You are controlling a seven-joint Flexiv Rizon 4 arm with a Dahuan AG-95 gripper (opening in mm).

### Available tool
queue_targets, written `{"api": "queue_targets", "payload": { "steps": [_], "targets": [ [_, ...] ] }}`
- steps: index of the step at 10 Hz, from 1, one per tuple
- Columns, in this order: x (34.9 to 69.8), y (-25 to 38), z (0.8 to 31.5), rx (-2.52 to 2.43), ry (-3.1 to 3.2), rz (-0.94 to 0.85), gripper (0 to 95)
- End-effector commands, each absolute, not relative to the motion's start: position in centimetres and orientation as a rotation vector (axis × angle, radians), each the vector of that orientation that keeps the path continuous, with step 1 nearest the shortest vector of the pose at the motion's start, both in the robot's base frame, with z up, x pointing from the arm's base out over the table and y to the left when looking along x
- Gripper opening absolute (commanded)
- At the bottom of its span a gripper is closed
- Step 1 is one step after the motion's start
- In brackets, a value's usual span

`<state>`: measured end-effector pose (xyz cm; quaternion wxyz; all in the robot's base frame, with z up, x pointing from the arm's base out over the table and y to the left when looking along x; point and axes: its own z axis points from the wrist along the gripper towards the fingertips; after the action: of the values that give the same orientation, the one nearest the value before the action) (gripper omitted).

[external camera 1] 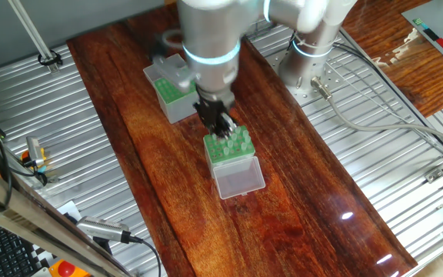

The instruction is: Transfer all large pipette tips from one holder to another

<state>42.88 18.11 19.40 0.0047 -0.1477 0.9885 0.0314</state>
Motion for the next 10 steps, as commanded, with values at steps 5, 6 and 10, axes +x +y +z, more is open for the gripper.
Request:
{"api": "queue_targets", "payload": {
  "steps": [5, 6, 10],
  "targets": [
    [42.6, 18.2, 19.4, -0.514, 3.06, 0.188, 19.0],
    [42.8, 19.2, 18.1, -0.495, 3.067, 0.184, 19.0],
    [42.7, 20.1, 16.4, -0.492, 3.069, 0.175, 19.0]
  ]
}}
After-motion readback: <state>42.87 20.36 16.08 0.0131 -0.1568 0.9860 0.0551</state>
